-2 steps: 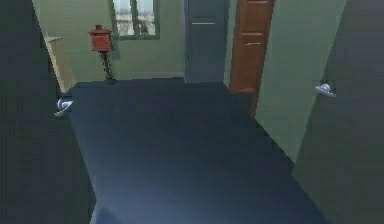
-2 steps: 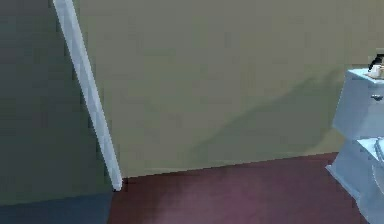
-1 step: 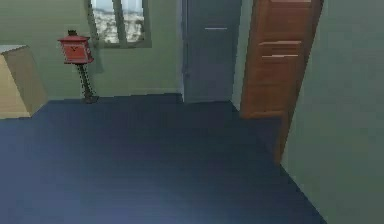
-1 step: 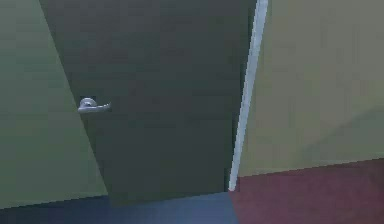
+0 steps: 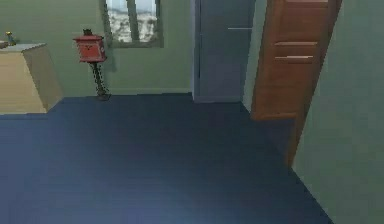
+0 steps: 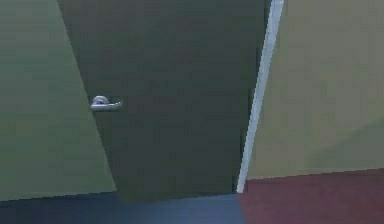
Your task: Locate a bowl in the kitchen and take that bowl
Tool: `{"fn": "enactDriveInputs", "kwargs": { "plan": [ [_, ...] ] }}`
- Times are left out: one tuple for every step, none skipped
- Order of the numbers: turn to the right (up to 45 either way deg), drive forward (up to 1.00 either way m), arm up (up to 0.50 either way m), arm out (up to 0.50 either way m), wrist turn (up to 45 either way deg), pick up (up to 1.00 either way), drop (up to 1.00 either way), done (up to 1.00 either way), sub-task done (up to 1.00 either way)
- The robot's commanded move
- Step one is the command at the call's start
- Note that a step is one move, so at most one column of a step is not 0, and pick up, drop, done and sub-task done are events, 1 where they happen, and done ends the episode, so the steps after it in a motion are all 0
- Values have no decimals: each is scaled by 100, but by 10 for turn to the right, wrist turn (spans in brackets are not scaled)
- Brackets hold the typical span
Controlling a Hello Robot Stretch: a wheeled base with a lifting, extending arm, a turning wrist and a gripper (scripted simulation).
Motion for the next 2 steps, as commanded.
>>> {"fn": "enactDriveInputs", "kwargs": {
  "plan": [
    [0,45,0,0,0,0,0,0,0],
    [-390,0,0,0,0,0,0,0,0]
  ]
}}
